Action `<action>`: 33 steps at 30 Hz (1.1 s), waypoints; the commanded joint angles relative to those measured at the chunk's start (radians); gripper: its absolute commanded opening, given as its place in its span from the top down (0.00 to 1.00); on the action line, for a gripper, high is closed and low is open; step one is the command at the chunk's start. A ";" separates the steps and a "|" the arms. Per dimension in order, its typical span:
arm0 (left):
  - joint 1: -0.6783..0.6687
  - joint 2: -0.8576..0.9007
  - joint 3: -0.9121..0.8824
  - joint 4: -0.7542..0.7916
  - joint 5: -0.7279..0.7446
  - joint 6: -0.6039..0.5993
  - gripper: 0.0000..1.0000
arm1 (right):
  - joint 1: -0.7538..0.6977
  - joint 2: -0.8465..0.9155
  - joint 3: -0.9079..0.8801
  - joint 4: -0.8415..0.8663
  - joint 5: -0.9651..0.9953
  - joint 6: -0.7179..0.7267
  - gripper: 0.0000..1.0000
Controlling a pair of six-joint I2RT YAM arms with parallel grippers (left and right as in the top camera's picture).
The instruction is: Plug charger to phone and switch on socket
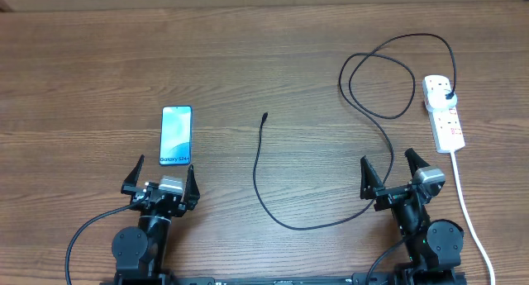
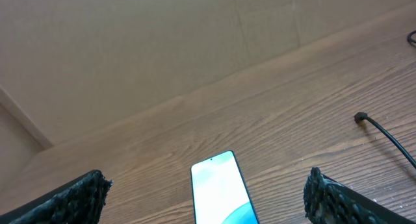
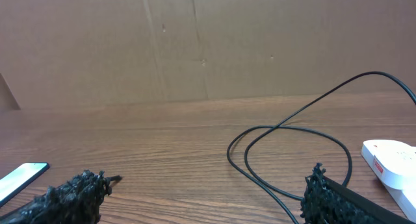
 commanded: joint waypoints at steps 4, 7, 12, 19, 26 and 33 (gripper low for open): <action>0.003 -0.013 -0.008 0.003 -0.009 0.022 0.01 | 0.006 -0.011 -0.011 0.003 -0.003 0.002 0.00; 0.003 -0.013 -0.008 0.004 -0.002 0.021 0.00 | 0.006 -0.011 -0.011 0.003 -0.003 0.002 0.00; 0.003 -0.013 -0.008 0.004 -0.002 -0.053 0.01 | 0.006 -0.011 -0.011 0.003 -0.003 0.002 0.00; 0.003 -0.013 -0.008 0.004 -0.003 -0.153 0.01 | 0.006 -0.011 -0.011 0.003 -0.003 0.002 0.00; 0.003 -0.013 0.002 0.004 -0.003 -0.159 0.00 | 0.006 -0.011 -0.011 0.003 -0.003 0.002 0.00; 0.003 -0.013 0.025 0.003 -0.003 -0.159 0.00 | 0.006 -0.011 -0.011 0.003 -0.003 0.002 0.00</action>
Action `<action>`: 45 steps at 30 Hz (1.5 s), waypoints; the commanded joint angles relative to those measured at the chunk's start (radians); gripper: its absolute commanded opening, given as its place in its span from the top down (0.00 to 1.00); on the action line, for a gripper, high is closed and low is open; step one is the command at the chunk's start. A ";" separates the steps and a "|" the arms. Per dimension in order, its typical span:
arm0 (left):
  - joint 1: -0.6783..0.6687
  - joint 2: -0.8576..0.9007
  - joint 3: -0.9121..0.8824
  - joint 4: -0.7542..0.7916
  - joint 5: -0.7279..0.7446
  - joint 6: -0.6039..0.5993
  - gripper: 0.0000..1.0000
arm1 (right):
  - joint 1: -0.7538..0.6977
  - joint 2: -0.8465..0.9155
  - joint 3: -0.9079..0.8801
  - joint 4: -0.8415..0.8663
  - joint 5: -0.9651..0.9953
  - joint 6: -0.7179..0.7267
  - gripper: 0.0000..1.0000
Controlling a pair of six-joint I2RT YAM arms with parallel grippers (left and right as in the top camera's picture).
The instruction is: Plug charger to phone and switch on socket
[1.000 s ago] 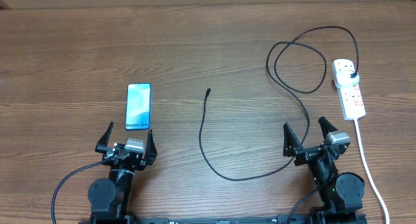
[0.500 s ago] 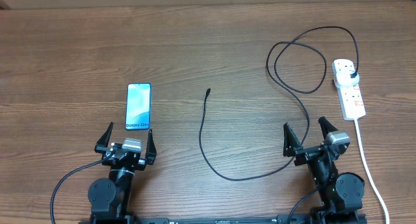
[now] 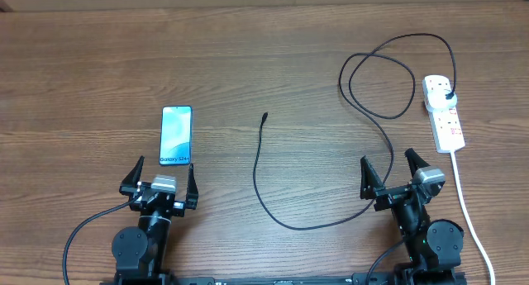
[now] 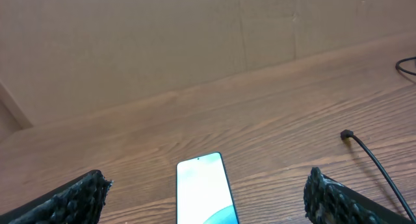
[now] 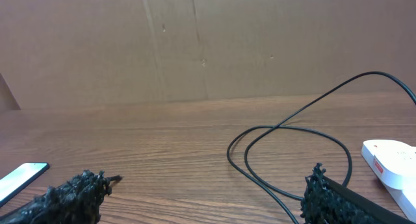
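Observation:
A phone [image 3: 176, 135] with a lit blue screen lies flat on the wooden table, left of centre; the left wrist view shows it as the phone [image 4: 203, 190] straight ahead between the fingers. My left gripper [image 3: 160, 178] stands open just short of it, nothing held. The black charger cable [image 3: 263, 173] curves across the middle, its free plug tip [image 3: 264, 116] pointing away, also seen as the plug tip [image 4: 346, 134]. The cable loops right to a white socket strip [image 3: 443, 111], where it is plugged in. My right gripper [image 3: 392, 171] is open and empty beside the cable.
The wooden table [image 3: 248, 54] ends at a brown cardboard wall [image 5: 195, 42] at the back. The strip's white lead [image 3: 469, 211] runs down the right side past the right arm. Cable loops [image 5: 286, 146] lie ahead of the right gripper.
My left gripper has turned slightly left, so the phone now sits more squarely between its fingers in the wrist view. The right arm, phone, cable and socket strip have not moved.

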 commanded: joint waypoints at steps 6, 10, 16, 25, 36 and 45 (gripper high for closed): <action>0.003 -0.012 0.031 0.003 -0.004 -0.018 0.00 | 0.005 -0.011 -0.011 0.003 -0.003 0.003 0.00; 0.003 -0.012 0.031 0.003 -0.006 -0.035 0.00 | 0.005 -0.011 -0.011 0.003 -0.003 0.003 0.00; 0.003 -0.012 0.045 0.000 -0.006 -0.037 0.00 | 0.005 -0.011 -0.011 0.003 -0.003 0.003 0.00; 0.003 0.023 0.104 -0.026 -0.006 -0.036 0.00 | 0.005 -0.011 -0.011 0.003 -0.003 0.003 0.00; 0.003 0.264 0.261 -0.026 -0.003 -0.036 0.00 | 0.005 -0.011 -0.011 0.003 -0.003 0.003 0.00; 0.003 0.531 0.478 -0.090 0.032 -0.045 0.00 | 0.005 -0.011 -0.011 0.003 -0.003 0.003 0.00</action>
